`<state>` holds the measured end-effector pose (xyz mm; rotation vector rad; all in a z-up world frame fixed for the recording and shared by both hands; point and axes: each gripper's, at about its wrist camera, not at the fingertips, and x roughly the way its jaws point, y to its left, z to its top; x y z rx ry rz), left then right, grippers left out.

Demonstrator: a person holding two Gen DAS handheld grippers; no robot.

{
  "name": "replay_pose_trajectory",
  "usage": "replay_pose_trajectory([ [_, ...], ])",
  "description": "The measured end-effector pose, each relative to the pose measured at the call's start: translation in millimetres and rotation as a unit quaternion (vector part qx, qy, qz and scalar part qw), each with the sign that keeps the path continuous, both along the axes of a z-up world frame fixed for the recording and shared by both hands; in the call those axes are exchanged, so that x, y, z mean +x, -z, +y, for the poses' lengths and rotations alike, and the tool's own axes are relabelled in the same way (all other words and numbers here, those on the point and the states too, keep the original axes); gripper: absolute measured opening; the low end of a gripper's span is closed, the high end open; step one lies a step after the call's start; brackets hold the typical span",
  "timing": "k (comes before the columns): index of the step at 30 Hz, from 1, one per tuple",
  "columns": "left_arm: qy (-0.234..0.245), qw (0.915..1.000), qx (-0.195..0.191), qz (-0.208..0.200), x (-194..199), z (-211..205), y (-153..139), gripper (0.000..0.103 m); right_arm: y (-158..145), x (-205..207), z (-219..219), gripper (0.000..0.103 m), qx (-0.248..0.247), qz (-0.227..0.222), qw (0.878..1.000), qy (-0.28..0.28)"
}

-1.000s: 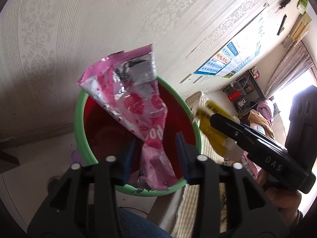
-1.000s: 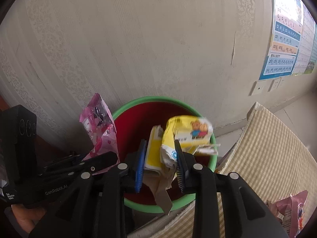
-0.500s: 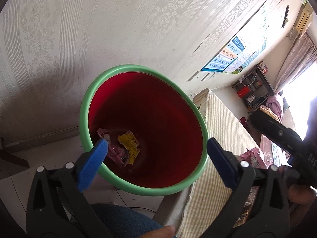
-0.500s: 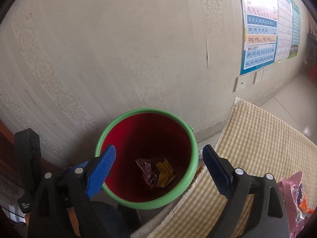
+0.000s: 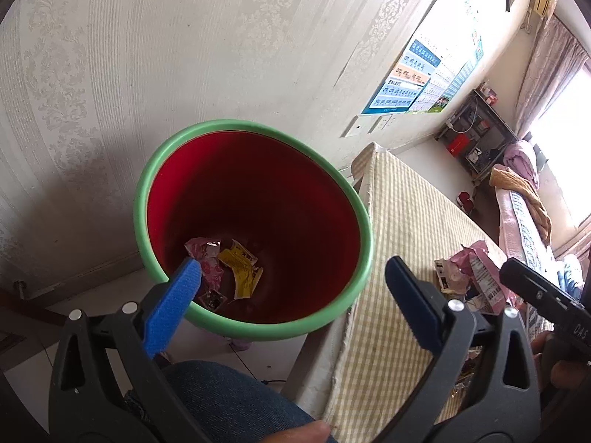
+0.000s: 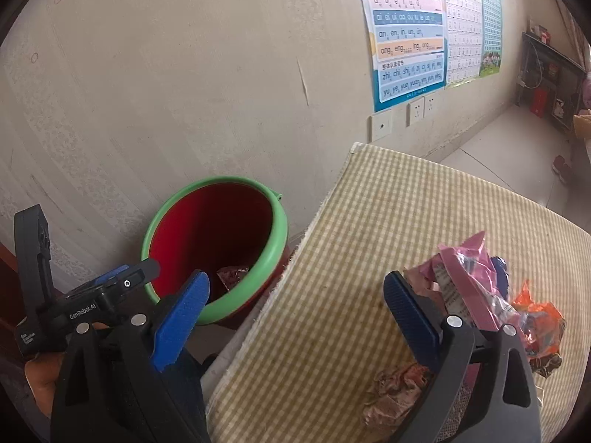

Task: Collect trash
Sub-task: 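Move both open tools back over the trash pile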

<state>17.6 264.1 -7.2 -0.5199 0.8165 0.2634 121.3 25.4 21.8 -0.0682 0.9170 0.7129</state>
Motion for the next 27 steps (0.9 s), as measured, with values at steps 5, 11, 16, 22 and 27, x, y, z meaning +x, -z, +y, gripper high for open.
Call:
replay_pose_trajectory([
  [5,0.023,0.9996,0.015,0.001,1.7,-29.6,-5.0,0.097,3.1,-6.8,-50.4,0.092,-0.001,0.003,0.999,0.032],
  [11,0.068,0.9974,0.022,-0.006,7.8,-75.5,-8.7,0.097,6.9,-13.9,-114.8,0.092,-0.008,0.003,0.997,0.081],
  [16,0.117,0.9931,0.008,-0.009,13.3,-119.2,-4.1,0.097,15.5,-19.4,-164.0,0.092,-0.015,0.008,0.993,0.119],
  [22,0.17,0.9854,-0.017,0.002,21.9,-161.8,7.1,0.097,25.7,-31.3,-206.9,0.092,-0.027,0.012,0.989,0.147],
  [27,0.187,0.9818,-0.027,0.016,29.6,-182.1,16.3,0.097,38.5,-34.2,-235.2,0.092,-0.035,0.024,0.983,0.176],
])
